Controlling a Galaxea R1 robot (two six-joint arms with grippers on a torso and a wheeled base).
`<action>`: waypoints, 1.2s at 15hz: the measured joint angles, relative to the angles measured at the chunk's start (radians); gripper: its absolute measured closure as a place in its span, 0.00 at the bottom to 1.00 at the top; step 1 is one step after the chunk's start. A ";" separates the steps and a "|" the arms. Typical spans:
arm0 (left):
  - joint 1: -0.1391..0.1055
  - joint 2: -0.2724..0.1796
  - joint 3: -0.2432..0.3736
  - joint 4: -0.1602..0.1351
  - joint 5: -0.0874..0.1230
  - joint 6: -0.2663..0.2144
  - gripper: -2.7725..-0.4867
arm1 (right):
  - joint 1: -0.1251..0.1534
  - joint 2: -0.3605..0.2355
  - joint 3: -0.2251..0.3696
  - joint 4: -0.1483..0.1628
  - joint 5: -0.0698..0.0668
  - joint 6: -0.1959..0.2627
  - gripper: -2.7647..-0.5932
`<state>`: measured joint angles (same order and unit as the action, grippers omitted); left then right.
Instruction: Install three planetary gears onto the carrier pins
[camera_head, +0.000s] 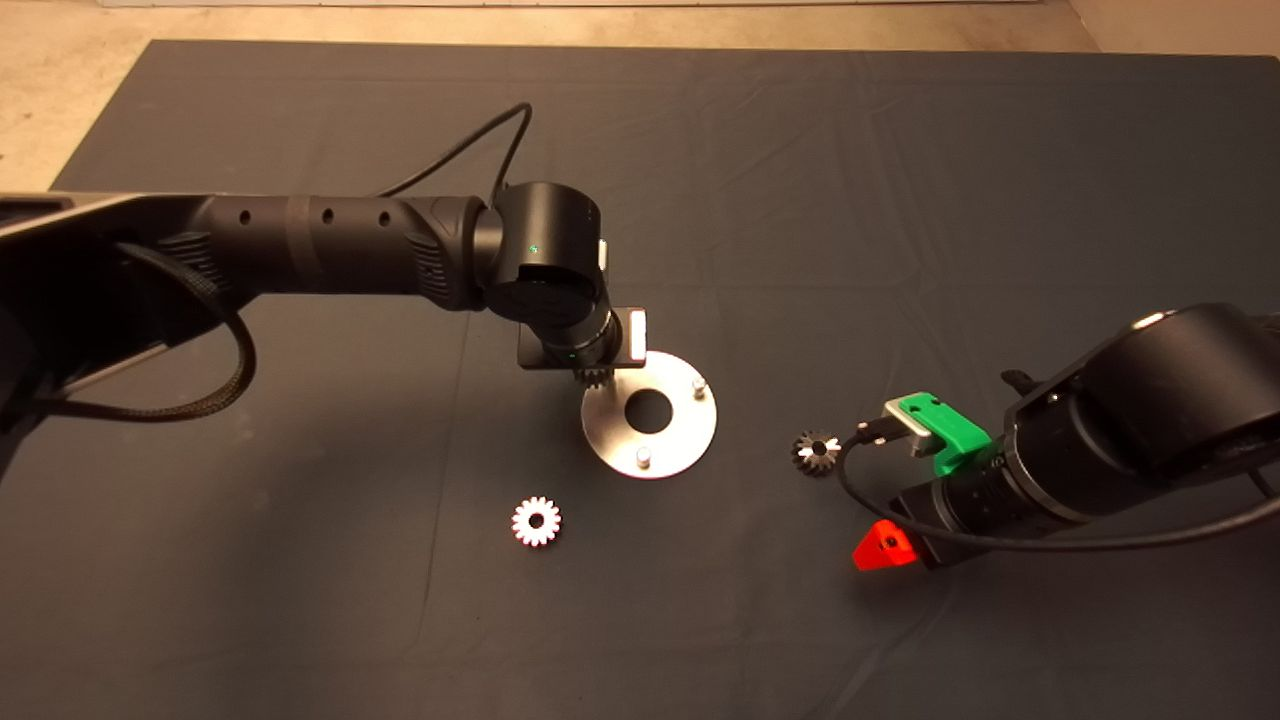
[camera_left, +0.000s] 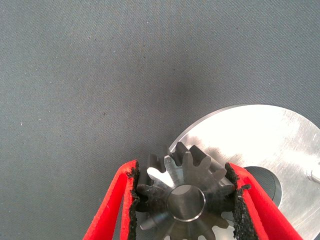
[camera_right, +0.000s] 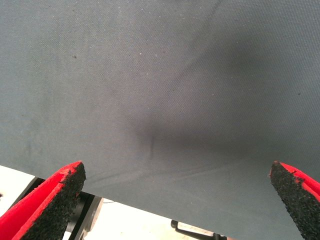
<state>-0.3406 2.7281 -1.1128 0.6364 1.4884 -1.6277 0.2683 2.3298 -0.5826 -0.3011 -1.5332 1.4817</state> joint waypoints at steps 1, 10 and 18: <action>0.000 0.000 0.000 0.000 0.000 -0.002 0.80 | 0.000 0.000 0.000 0.000 0.000 0.000 0.00; 0.000 -0.002 0.004 0.003 -0.004 -0.010 0.80 | 0.000 0.006 -0.007 -0.001 -0.001 -0.004 0.00; 0.000 -0.002 0.007 0.023 -0.005 -0.010 0.80 | 0.000 0.011 -0.012 -0.001 0.000 -0.012 0.00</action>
<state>-0.3406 2.7257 -1.1053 0.6589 1.4832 -1.6375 0.2683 2.3413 -0.5945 -0.3026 -1.5332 1.4696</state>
